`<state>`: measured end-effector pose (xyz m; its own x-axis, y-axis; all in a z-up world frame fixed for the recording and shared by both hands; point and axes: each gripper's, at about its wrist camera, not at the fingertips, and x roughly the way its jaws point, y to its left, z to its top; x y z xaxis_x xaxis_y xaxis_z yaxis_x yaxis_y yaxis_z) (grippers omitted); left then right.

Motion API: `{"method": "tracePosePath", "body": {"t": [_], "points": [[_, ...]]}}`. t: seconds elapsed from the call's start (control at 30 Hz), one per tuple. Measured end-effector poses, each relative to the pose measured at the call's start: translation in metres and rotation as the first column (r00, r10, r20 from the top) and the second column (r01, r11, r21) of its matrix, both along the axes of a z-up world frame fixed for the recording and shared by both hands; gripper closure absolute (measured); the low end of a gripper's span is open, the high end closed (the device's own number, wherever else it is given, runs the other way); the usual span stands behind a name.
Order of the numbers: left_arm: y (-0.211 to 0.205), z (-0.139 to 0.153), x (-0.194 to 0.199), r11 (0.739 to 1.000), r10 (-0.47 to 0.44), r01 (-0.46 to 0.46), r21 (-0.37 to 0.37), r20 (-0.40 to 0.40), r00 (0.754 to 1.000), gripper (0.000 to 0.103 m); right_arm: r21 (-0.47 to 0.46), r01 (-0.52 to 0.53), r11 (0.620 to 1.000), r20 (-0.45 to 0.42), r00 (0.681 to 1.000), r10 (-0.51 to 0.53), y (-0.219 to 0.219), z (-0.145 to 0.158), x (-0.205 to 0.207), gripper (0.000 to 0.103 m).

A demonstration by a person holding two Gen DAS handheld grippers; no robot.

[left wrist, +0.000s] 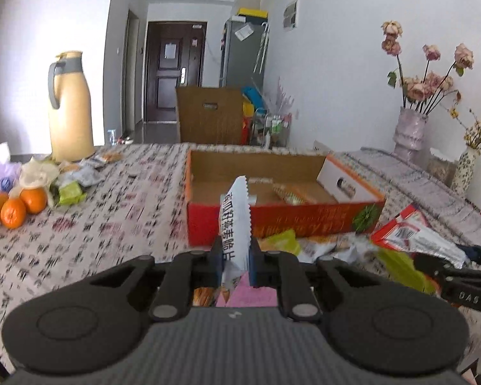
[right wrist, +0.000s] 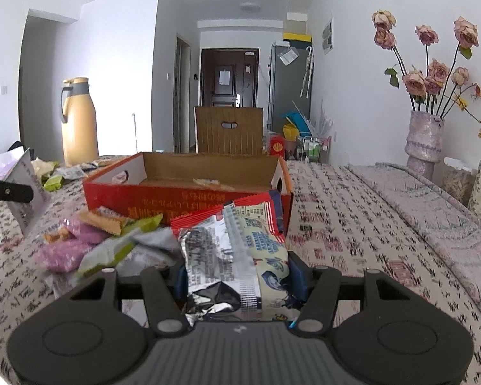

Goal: Organize snacks
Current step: 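Carry the biscuit packet and foil bag over the box with both grippers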

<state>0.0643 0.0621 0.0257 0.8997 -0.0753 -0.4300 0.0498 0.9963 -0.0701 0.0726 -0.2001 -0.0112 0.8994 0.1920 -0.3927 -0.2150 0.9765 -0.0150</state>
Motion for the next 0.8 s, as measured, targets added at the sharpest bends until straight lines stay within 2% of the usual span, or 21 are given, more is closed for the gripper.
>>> {"method": "tracePosePath", "body": {"t": [0.47, 0.8], "points": [[-0.023, 0.031, 0.069, 1.0, -0.018, 0.018, -0.005, 0.077, 0.997, 0.089, 0.014, -0.011, 1.0, 0.082, 0.997, 0.01, 0.014, 0.027, 0.068, 0.045], [-0.034, 0.042, 0.131, 1.0, -0.018, 0.017, 0.013, 0.077, 0.997, 0.089, 0.037, -0.038, 0.999, 0.112, 0.993, 0.034, 0.032, 0.046, 0.136, 0.045]]}}
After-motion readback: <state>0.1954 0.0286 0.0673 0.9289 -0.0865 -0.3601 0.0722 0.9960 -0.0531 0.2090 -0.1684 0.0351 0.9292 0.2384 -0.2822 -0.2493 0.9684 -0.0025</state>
